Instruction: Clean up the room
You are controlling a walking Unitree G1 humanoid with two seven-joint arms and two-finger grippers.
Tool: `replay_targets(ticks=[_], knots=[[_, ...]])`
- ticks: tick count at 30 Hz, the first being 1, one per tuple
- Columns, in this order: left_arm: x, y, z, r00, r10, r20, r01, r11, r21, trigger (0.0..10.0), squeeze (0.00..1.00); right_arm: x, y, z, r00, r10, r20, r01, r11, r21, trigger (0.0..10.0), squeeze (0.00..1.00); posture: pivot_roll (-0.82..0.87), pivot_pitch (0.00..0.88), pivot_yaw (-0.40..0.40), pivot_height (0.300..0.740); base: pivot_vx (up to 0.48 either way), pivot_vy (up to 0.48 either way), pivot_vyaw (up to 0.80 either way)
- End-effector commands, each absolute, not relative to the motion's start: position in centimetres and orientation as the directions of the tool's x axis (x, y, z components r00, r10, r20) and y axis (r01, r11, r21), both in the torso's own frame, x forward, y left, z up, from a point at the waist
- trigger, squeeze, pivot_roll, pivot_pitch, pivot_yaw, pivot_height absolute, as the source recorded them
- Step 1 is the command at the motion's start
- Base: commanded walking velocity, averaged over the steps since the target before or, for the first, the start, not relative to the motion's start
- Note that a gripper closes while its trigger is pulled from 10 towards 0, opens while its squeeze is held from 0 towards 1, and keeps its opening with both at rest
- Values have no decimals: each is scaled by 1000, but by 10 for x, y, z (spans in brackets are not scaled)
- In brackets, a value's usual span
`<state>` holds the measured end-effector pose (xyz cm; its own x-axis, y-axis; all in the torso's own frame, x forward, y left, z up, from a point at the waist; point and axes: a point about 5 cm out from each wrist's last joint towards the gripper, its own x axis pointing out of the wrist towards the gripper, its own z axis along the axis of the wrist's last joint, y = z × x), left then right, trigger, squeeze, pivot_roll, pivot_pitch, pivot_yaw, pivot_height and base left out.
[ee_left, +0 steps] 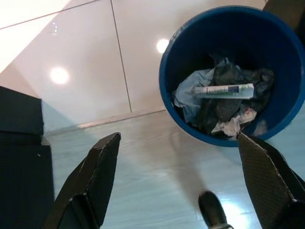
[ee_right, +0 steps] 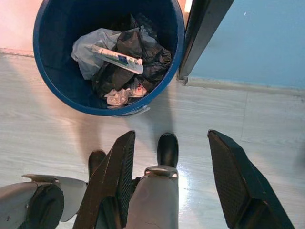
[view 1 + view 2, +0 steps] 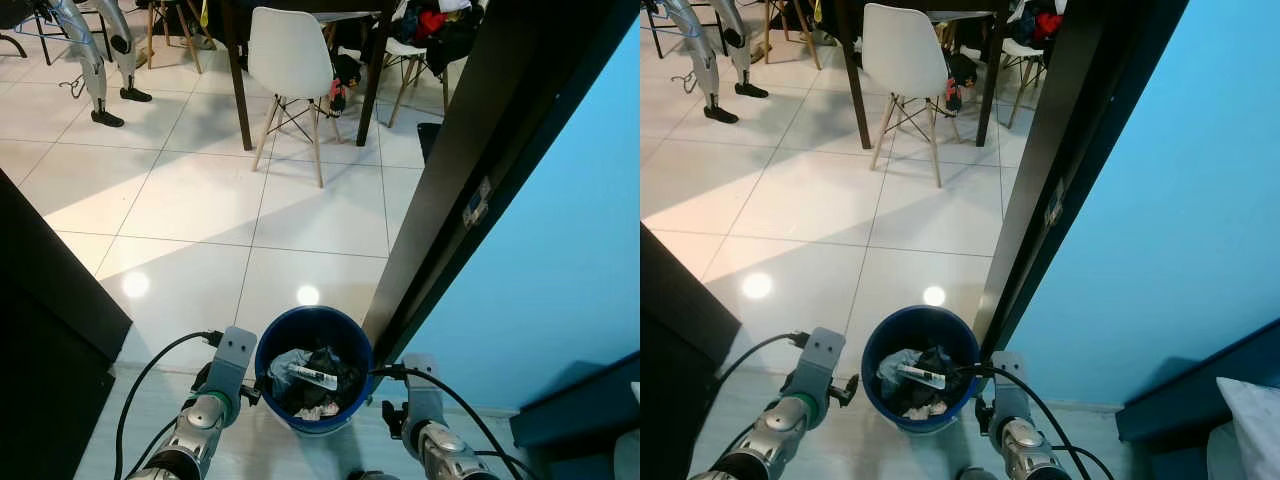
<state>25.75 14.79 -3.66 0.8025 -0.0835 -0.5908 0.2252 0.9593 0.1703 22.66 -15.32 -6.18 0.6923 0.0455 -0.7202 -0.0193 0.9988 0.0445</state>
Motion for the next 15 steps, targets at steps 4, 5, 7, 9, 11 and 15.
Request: replay_targets(ticks=[4,5,7,9,11,15], knots=[[258,154,-36,803,-59,-593,197,965,170,10000,0,228,-150,-61,695,51,-717,-23,999,48,10000,0,98,37,61,740,0,0,800],[259,154,-35,807,-60,-587,197,965,172,10000,0,228,-152,-61,699,41,-714,0,998,58,10000,0,100,37,60,740,0,0,0],[260,154,-35,810,-60,-584,197,965,174,10000,0,229,-153,-60,703,35,-711,16,998,65,10000,0,100,37,59,740,0,0,0],[260,153,-34,811,-62,-582,201,964,177,10000,0,230,-154,-60,703,29,-710,20,998,60,10000,0,101,36,57,740,0,0,0],[261,154,-34,813,-60,-579,199,963,181,10000,0,230,-155,-59,701,23,-713,15,999,47,10000,0,103,37,55,740,0,0,0],[261,154,-34,813,-58,-580,199,963,182,10000,0,231,-154,-59,701,25,-713,10,999,45,10000,0,107,43,50,740,0,0,0]])
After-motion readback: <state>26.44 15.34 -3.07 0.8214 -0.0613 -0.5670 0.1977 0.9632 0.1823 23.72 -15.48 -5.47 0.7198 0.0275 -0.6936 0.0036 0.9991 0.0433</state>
